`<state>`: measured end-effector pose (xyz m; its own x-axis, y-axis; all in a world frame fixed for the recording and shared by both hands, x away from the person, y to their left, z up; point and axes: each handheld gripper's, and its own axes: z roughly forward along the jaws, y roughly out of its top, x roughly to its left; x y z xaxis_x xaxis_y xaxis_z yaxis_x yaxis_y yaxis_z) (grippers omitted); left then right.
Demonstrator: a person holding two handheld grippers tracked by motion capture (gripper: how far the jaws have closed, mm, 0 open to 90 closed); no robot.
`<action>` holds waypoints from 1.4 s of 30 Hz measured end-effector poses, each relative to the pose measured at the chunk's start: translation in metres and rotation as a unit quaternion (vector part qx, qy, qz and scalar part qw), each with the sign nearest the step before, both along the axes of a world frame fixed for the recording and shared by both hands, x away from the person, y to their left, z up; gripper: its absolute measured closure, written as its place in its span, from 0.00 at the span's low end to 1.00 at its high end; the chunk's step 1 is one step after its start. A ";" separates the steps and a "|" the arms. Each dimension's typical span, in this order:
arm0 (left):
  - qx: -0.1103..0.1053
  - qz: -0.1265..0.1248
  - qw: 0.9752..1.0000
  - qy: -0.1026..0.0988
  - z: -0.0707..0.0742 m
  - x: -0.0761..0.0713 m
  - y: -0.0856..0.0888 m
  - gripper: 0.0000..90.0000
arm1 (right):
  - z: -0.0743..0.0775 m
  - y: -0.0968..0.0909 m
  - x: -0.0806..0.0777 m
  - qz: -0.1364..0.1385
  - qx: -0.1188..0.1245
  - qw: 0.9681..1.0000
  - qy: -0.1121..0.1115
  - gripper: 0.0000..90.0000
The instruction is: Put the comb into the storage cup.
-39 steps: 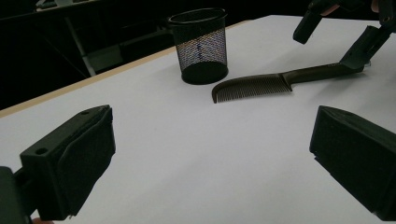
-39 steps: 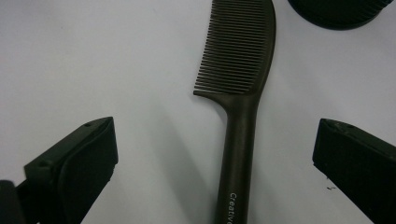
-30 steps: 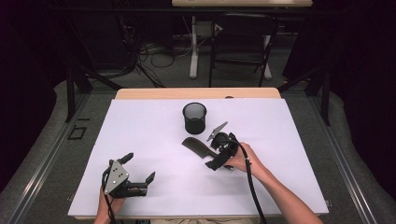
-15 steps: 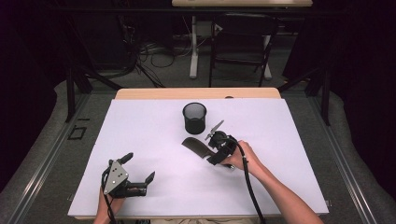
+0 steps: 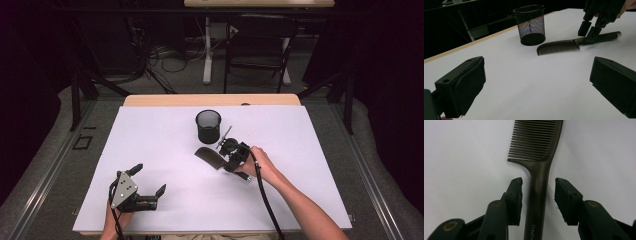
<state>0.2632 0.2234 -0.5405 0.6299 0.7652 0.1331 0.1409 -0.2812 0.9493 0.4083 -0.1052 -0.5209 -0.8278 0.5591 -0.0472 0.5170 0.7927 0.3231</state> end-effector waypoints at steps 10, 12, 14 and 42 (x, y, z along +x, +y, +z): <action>-0.001 0.000 1.000 0.001 0.000 0.000 0.000 0.00 | -0.006 0.003 0.005 -0.009 -0.024 1.000 0.012 0.70; -0.001 0.000 1.000 0.000 0.000 0.000 0.000 0.00 | -0.009 0.004 0.005 -0.015 -0.015 1.000 0.012 0.72; 0.000 0.000 1.000 0.000 0.000 0.000 0.000 0.00 | -0.009 0.004 0.005 -0.015 -0.011 1.000 0.011 0.75; 0.000 0.002 1.000 0.002 0.000 0.000 0.000 0.00 | 0.004 -0.014 -0.002 -0.030 0.048 0.998 -0.002 0.80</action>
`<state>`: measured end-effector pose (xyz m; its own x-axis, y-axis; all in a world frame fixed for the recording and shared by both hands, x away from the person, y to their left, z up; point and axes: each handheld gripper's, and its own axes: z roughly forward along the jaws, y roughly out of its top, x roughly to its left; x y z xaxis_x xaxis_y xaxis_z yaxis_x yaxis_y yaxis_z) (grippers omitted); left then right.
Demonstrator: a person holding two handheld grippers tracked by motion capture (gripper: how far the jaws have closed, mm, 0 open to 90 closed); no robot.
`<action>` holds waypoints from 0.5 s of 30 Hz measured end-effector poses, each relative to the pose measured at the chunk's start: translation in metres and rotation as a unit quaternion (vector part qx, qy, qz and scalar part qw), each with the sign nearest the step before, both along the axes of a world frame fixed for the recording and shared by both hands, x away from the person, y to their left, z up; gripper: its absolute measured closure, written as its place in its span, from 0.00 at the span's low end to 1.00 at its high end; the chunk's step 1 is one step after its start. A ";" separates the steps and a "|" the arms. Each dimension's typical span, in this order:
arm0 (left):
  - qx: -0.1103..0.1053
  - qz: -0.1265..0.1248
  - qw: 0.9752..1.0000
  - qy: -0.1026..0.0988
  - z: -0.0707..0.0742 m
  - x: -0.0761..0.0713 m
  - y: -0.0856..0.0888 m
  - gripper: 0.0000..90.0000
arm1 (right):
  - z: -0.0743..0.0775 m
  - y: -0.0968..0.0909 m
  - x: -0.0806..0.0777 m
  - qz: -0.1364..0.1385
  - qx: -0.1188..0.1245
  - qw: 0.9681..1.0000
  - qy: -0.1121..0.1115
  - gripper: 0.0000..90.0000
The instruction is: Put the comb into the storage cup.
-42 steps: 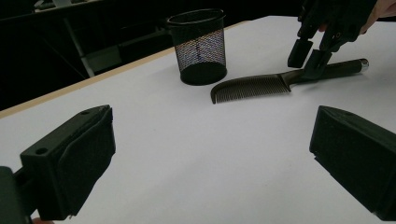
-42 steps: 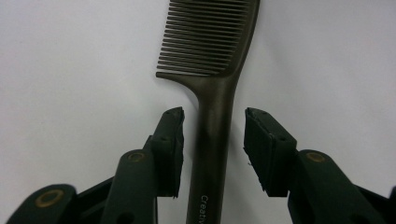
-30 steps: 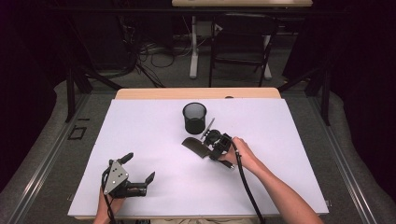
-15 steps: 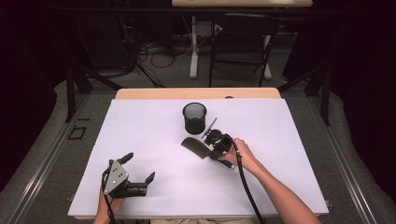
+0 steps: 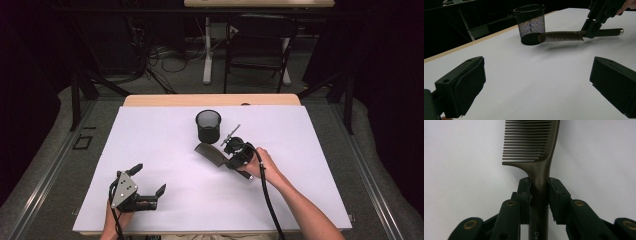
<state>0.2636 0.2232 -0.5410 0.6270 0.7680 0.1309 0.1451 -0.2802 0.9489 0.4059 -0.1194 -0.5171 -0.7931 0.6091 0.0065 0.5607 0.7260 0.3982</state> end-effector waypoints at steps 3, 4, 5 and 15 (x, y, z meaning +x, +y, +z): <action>0.001 -0.001 1.000 -0.001 0.000 0.000 0.000 0.00 | 0.003 -0.003 -0.002 0.000 0.009 1.000 -0.003 0.80; 0.000 -0.001 1.000 0.000 0.000 0.000 0.000 0.00 | 0.004 -0.004 -0.003 0.002 0.011 1.000 -0.007 0.80; 0.001 -0.001 1.000 0.001 0.000 0.000 0.000 0.00 | 0.005 -0.005 -0.005 0.002 0.014 1.000 -0.007 0.80; 0.001 0.001 1.000 0.000 0.000 0.000 0.000 0.00 | 0.010 -0.011 -0.013 0.007 0.041 0.999 -0.033 0.80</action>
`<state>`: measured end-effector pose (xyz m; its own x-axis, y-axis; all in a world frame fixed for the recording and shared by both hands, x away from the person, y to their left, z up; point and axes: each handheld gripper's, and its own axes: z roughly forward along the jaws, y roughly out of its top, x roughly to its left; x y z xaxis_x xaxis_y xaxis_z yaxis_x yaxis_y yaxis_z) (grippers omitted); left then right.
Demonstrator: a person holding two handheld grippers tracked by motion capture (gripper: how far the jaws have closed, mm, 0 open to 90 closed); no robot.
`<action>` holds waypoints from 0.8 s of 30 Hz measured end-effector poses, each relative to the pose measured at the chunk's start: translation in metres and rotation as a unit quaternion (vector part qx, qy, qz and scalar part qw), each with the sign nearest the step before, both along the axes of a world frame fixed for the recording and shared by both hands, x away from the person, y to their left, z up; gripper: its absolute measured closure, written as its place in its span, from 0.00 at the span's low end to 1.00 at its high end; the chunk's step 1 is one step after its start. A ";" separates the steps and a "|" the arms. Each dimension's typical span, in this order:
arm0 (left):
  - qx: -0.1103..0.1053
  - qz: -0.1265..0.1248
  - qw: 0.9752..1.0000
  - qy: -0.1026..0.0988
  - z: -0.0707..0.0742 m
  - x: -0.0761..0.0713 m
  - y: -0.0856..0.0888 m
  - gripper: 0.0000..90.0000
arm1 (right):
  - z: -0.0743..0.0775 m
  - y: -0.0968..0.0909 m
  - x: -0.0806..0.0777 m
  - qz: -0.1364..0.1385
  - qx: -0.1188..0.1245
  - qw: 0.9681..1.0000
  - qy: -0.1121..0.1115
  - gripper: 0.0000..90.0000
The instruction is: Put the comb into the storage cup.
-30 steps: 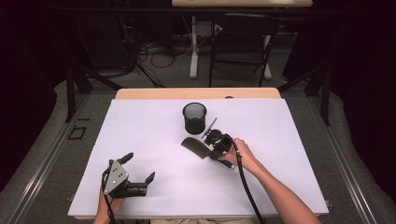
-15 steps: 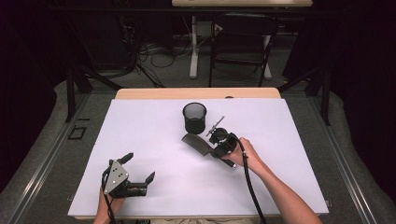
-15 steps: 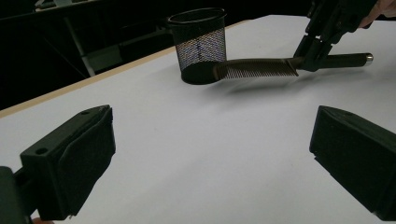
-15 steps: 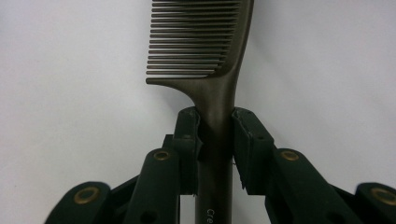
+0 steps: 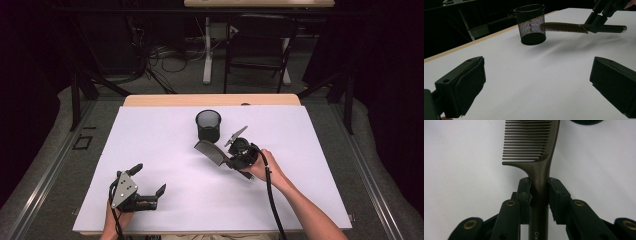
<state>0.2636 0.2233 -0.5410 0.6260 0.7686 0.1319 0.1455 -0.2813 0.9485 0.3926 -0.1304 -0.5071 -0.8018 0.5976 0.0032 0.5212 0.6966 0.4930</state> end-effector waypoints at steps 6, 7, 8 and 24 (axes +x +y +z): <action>0.000 -0.001 1.000 0.001 0.000 0.000 0.000 0.00 | 0.000 -0.004 -0.003 0.003 0.019 1.000 -0.010 0.80; 0.000 -0.001 1.000 0.001 0.000 0.001 0.000 0.00 | 0.000 -0.005 -0.003 0.002 0.022 1.000 -0.012 0.80; 0.000 -0.001 1.000 0.001 0.000 0.001 0.000 0.00 | 0.000 -0.006 -0.004 0.001 0.024 1.000 -0.014 0.80; -0.002 0.000 1.000 -0.001 0.000 0.000 0.001 0.00 | 0.007 -0.022 -0.009 -0.016 0.078 0.996 -0.049 0.81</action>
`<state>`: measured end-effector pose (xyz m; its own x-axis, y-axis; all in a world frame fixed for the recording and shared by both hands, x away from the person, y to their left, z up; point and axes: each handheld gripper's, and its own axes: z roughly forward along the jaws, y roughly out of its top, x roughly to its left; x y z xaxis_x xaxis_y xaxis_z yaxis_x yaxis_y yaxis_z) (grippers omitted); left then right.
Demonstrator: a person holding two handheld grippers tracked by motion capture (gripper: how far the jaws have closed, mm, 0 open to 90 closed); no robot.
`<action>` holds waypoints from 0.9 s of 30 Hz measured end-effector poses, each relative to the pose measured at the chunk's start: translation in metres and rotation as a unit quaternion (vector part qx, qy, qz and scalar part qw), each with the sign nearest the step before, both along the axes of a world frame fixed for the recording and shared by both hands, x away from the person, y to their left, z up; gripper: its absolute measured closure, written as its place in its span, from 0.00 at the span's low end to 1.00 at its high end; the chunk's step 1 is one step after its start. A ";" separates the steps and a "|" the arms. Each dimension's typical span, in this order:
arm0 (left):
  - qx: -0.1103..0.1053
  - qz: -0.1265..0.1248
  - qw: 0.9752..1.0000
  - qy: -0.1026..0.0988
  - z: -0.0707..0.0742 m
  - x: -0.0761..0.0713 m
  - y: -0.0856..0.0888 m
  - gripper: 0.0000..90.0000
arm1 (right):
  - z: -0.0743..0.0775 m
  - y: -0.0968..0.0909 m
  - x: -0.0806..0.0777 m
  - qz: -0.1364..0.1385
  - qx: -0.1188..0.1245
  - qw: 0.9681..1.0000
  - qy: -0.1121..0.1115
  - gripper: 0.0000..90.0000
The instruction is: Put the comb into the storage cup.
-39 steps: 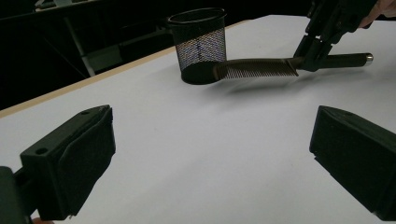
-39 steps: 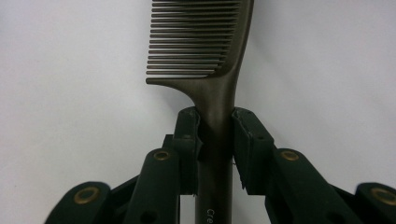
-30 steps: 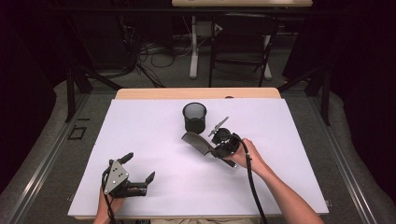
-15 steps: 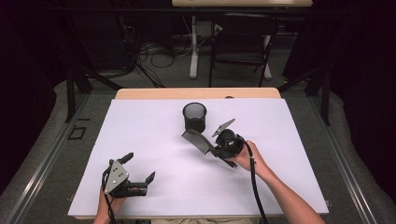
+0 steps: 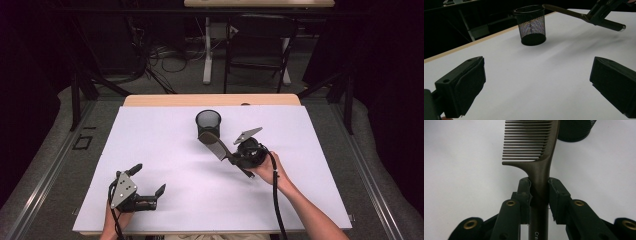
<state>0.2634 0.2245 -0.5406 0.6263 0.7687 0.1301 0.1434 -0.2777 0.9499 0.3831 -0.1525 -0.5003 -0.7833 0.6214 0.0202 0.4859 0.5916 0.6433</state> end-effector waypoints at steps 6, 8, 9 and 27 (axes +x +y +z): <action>-0.001 0.000 1.000 0.001 0.000 0.000 -0.001 0.00 | 0.004 -0.004 -0.002 -0.006 0.015 1.000 -0.015 0.81; -0.001 0.000 1.000 0.000 0.000 0.000 0.000 0.00 | 0.006 -0.005 -0.002 -0.007 0.020 1.000 -0.020 0.81; -0.002 0.001 1.000 0.000 0.000 0.000 0.000 0.00 | 0.006 -0.005 -0.003 -0.009 0.021 0.999 -0.023 0.81; -0.001 0.001 1.000 -0.001 0.000 0.000 0.000 0.00 | 0.016 -0.012 -0.005 -0.017 0.051 0.997 -0.063 0.81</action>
